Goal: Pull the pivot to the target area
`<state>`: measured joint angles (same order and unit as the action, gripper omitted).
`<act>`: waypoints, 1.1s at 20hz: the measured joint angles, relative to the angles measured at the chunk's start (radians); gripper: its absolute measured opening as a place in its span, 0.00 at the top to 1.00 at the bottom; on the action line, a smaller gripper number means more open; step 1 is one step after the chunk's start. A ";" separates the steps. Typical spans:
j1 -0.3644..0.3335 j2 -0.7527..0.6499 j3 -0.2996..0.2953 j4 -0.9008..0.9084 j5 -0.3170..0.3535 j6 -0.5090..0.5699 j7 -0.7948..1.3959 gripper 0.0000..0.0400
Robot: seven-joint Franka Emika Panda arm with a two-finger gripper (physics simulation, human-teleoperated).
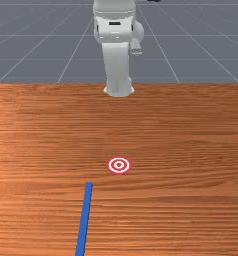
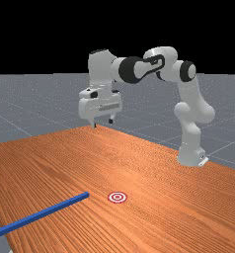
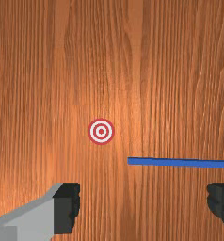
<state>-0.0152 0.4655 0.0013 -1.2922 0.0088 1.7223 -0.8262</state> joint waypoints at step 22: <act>0.056 -0.426 -0.053 -0.593 -0.013 0.146 0.925 1.00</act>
<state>0.0406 0.0399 -0.0516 -1.8855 -0.0040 1.8684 0.0985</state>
